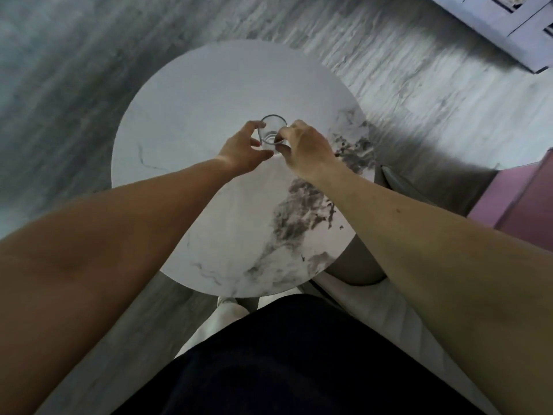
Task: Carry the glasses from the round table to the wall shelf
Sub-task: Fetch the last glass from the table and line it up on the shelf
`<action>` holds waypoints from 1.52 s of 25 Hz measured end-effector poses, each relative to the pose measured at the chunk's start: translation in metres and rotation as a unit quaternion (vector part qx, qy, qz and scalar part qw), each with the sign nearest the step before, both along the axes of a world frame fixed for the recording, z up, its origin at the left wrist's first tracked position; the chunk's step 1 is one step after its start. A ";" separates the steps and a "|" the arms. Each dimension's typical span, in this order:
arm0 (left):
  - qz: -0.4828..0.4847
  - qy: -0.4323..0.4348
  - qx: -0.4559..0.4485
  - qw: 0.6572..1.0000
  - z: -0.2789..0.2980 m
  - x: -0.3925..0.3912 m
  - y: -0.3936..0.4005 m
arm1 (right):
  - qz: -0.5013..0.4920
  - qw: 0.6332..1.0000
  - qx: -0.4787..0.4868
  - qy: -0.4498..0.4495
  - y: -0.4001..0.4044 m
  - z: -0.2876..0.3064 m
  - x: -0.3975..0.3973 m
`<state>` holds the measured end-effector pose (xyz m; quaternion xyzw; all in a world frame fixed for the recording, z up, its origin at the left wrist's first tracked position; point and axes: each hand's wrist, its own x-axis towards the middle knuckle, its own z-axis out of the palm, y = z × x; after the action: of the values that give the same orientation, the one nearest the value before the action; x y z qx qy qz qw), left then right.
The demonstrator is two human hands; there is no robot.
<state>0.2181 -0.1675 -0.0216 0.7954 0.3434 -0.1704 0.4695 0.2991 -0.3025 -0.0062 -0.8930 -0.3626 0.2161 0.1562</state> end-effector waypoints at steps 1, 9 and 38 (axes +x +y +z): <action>-0.003 0.002 0.000 1.000 -0.002 -0.001 -0.001 | -0.003 1.000 0.001 0.000 -0.002 -0.002 -0.002; -0.012 -0.040 0.004 0.999 0.019 -0.008 0.003 | -0.035 0.999 0.030 -0.009 -0.002 0.022 -0.013; 0.161 -0.386 0.250 0.873 0.438 -0.339 0.198 | 0.214 0.875 0.379 -0.212 0.223 0.442 -0.283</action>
<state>-0.1206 0.0308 0.4165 0.8223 0.2893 0.3202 0.3709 0.0161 -0.0797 0.4362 -0.6903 -0.6234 -0.1043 0.3521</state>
